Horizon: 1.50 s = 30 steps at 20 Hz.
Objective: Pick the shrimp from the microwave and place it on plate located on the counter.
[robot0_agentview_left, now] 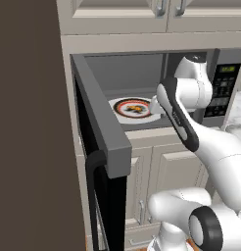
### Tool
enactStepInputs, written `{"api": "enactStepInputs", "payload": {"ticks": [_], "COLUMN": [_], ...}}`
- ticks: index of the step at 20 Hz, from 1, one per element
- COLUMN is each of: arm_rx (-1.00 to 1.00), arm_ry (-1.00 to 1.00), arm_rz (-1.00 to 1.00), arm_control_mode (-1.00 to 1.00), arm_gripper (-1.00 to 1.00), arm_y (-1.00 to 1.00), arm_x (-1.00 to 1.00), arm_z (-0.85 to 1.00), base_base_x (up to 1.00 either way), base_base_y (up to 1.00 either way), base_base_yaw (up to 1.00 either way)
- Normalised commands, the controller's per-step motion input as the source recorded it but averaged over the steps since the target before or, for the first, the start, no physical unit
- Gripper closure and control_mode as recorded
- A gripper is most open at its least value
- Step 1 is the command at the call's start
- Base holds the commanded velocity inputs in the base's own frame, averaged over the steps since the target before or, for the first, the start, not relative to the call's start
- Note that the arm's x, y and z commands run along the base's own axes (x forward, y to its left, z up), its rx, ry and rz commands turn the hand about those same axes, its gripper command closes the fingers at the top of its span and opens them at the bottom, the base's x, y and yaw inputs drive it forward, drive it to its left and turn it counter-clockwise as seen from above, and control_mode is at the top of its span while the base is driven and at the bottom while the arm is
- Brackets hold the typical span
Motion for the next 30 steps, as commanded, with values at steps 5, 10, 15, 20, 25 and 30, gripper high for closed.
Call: {"api": "enactStepInputs", "payload": {"ticks": [5,10,15,20,25,30], "arm_rx": [0.0,0.02,0.0,0.0,0.0,0.0], "arm_ry": [-0.21,-0.65,-0.2,0.16,0.18,0.06], "arm_rz": [0.0,0.04,-0.01,0.01,0.04,0.1], "arm_control_mode": [-1.0,-1.0,-1.0,-1.0,-1.0,-1.0], "arm_gripper": [-1.0,-1.0,-1.0,-1.0,-1.0,-1.0], "arm_y": [0.0,0.31,0.45,0.21,0.0,-0.03], "arm_x": [-0.19,-0.16,0.4,0.76,0.7,0.47], "arm_z": [0.07,0.31,0.06,-0.01,-0.01,-0.32], "base_base_x": [0.0,0.0,0.0,0.0,0.0,0.0], "base_base_y": [0.0,0.0,0.0,0.0,0.0,0.0], "base_base_yaw": [0.0,0.0,0.0,0.0,0.0,0.0]}}
